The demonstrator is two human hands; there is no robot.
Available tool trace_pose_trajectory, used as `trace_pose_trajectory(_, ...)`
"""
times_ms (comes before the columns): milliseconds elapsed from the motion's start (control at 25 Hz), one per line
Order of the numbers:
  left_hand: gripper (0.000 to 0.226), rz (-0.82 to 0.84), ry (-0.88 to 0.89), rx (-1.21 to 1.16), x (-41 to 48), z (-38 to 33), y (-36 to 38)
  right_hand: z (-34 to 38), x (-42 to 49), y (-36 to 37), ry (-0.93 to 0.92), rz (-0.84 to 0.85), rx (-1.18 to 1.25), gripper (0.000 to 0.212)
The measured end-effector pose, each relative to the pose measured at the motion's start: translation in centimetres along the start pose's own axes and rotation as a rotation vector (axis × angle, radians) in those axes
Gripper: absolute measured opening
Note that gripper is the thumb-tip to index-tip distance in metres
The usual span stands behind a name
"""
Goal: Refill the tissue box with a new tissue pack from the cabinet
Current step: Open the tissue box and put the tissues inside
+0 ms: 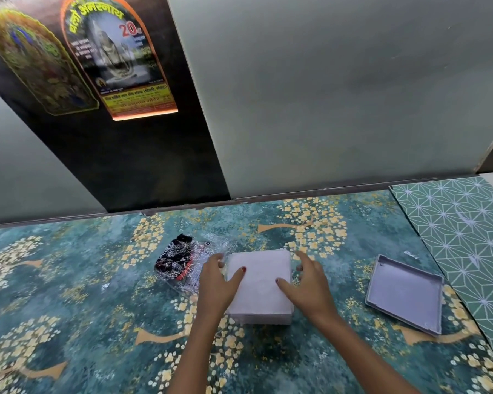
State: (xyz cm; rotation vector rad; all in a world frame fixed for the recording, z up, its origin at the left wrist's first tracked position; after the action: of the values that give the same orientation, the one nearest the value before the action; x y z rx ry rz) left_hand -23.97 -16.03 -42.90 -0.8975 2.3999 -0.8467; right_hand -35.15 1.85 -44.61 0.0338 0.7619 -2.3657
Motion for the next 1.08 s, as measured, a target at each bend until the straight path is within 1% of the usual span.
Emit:
trace_pose_trajectory(40,0.054,-0.008,0.121,0.036,-0.2,-1.2,-0.4,1.2,-0.1,-0.5,-0.137,-0.044,-0.108,0.069)
trace_pose_trajectory(80,0.051,0.032,0.244,0.108,-0.6,-2.5,-0.3,2.5,-0.3,-0.4,-0.274,-0.057,-0.233,0.065)
trace_pose_trajectory(120,0.050,0.111,0.336,0.210,-0.8,-3.3,0.4,3.1,-0.3,0.3,-0.347,-0.018,-0.359,0.061)
trace_pose_trajectory(160,0.052,0.208,0.384,0.331,-1.0,-3.5,1.5,3.3,-0.3,1.1,-0.355,0.054,-0.466,0.059)
trace_pose_trajectory(240,0.058,0.358,0.370,0.548,-1.1,-2.5,3.3,2.2,0.0,2.6,-0.266,0.197,-0.623,0.056)
trace_pose_trajectory(280,0.061,0.388,0.347,0.617,-0.9,-1.9,3.7,1.8,0.1,3.0,-0.240,0.228,-0.671,0.055)
trace_pose_trajectory(440,0.062,0.399,0.303,0.813,-0.7,-1.4,4.7,1.6,0.1,3.9,-0.180,0.278,-0.760,0.056)
trace_pose_trajectory(600,0.063,0.423,0.267,0.928,-0.6,-1.3,5.6,1.2,0.7,5.2,-0.136,0.322,-0.877,0.052)
trace_pose_trajectory(760,0.060,0.490,0.240,0.955,-0.2,-0.4,6.6,-0.2,1.5,6.2,-0.060,0.403,-0.914,0.048)
trace_pose_trajectory(960,0.059,0.506,0.227,0.971,-0.2,0.0,6.9,0.6,2.0,6.7,-0.059,0.394,-1.009,0.037)
trace_pose_trajectory(1040,0.058,0.507,0.238,0.978,-0.5,0.0,7.0,0.3,1.6,6.8,-0.094,0.466,-0.946,0.042)
trace_pose_trajectory(1080,0.057,0.503,0.241,0.948,-0.7,0.0,7.0,-0.2,1.1,6.6,-0.124,0.502,-0.870,0.045)
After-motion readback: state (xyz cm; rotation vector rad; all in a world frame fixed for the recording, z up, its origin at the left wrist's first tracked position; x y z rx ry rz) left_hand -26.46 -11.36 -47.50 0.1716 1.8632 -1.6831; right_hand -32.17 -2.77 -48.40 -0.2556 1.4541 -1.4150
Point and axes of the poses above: each hand's wrist, its own x-axis towards the middle knuckle, its own y-axis out of the palm, z = x × y, the point moved 10 cm from there along x, towards the middle knuckle, and after that the axes turned 7 degrees about z, right-handed, at the moved point
